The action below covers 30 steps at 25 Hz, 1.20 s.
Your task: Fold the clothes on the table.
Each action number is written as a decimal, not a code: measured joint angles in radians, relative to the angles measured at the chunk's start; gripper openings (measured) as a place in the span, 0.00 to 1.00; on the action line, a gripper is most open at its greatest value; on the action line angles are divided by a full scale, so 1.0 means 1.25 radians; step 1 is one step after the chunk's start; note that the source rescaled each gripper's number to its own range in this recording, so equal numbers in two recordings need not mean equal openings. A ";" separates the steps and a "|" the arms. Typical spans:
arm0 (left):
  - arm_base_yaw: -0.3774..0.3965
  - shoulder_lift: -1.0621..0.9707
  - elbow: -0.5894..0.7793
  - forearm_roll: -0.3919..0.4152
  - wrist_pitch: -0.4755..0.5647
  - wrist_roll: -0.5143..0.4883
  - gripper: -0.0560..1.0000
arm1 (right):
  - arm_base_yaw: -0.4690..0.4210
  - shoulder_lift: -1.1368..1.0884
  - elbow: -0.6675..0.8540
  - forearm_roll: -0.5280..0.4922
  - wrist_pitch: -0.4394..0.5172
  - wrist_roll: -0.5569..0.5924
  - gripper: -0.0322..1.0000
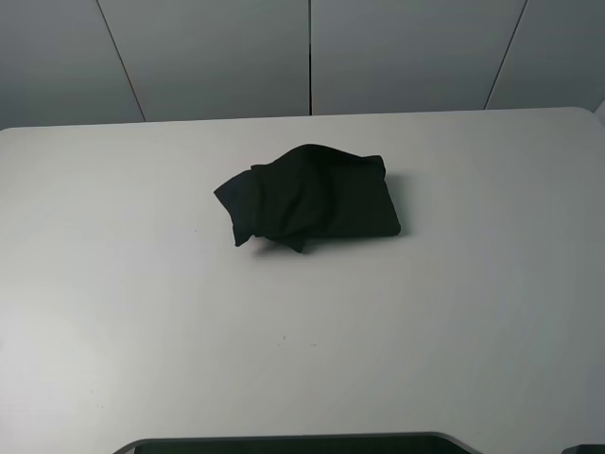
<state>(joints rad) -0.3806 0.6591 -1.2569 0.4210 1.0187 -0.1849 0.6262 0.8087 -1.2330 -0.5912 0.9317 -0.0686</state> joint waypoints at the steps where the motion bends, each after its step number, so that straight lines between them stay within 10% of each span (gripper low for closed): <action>1: 0.000 -0.012 0.000 0.015 0.032 -0.013 1.00 | 0.000 -0.032 0.000 -0.036 0.039 0.009 1.00; 6: 0.000 -0.076 0.000 0.068 0.121 -0.047 1.00 | 0.000 -0.163 0.000 -0.169 0.213 0.020 1.00; 21: 0.000 -0.359 -0.001 0.157 0.165 0.023 1.00 | 0.000 -0.445 -0.001 -0.229 0.231 -0.206 1.00; 30: 0.122 -0.524 -0.003 0.106 0.165 0.274 0.69 | -0.071 -0.497 -0.001 -0.233 0.234 -0.228 1.00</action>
<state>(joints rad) -0.2277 0.0042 -1.2605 0.5532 1.2251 0.1575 0.5378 0.1875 -1.2348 -0.8830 1.2243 -0.3531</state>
